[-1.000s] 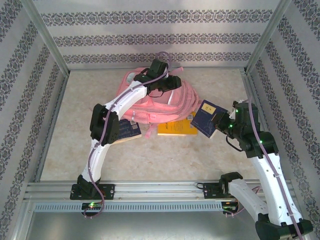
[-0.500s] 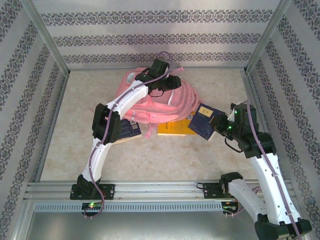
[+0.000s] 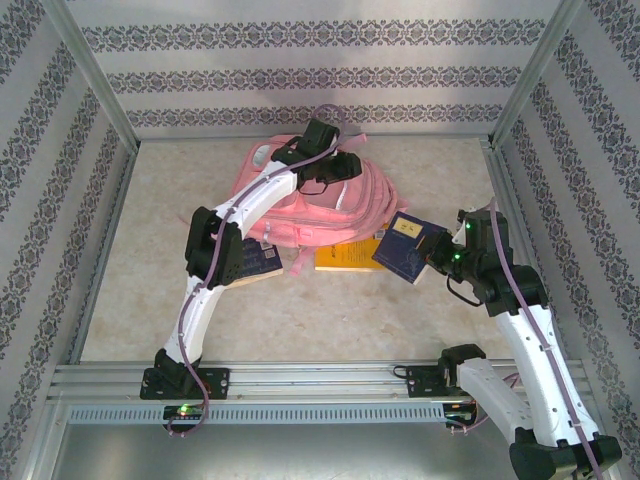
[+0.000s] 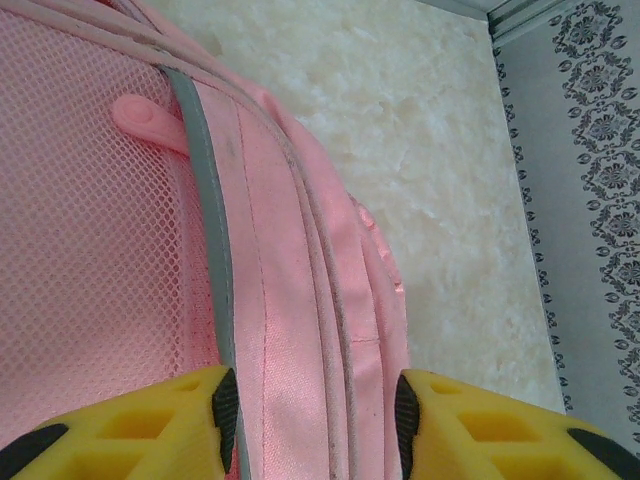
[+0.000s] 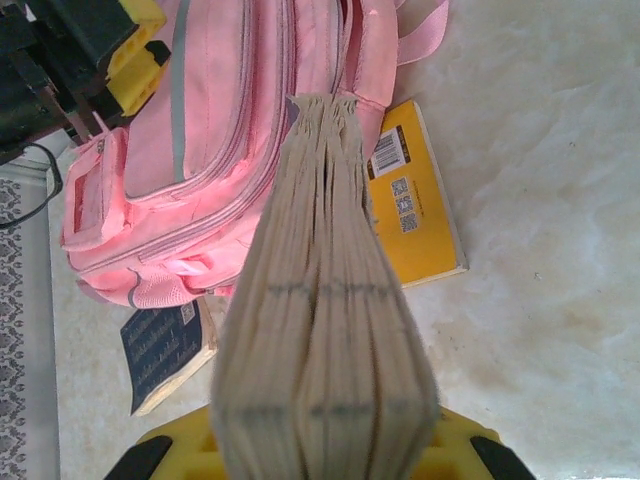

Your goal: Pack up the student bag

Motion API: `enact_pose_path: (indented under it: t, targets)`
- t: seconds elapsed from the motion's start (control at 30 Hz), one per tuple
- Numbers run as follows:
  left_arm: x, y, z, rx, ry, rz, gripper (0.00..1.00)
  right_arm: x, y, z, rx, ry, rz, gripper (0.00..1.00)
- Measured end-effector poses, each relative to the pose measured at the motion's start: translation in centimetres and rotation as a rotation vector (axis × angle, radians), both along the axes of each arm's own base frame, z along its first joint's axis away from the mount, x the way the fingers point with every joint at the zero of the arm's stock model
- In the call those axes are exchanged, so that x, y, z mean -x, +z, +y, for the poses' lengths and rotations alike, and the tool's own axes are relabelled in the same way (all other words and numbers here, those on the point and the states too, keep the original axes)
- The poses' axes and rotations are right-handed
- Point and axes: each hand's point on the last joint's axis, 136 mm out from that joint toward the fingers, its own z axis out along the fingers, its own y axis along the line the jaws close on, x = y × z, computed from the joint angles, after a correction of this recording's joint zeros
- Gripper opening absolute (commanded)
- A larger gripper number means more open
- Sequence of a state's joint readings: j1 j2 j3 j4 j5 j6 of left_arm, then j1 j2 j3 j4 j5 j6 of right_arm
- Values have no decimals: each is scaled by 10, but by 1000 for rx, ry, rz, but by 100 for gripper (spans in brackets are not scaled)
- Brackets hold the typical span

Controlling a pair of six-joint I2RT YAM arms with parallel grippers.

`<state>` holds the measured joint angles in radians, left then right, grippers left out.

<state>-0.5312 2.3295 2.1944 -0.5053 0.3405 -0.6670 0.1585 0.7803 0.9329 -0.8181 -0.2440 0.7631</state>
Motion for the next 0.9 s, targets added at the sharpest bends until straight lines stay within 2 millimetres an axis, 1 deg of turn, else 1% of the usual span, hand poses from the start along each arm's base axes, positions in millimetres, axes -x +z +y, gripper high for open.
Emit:
enact_pose_path:
  t: [0.23, 0.4, 0.53, 0.63, 0.8, 0.9]
  targets:
    - [2, -18, -11, 20, -11, 38, 43, -1, 1, 2, -8, 7, -4, 0]
    - [4, -21, -16, 27, -17, 46, 43, 0, -1, 3, -17, 6, 3, 0]
    - [4, -22, -16, 25, -16, 46, 43, 0, -2, 3, -23, 4, 9, 0]
    - [7, -27, -12, 12, -9, 48, 43, 1, -2, 3, -24, 4, 10, 0]
    - [13, -33, 7, 15, 15, 62, 43, 0, -3, 4, -28, 5, 10, 0]
    - [8, -31, 17, 25, 35, 55, 44, 0, -6, 5, -34, 9, 14, 0]
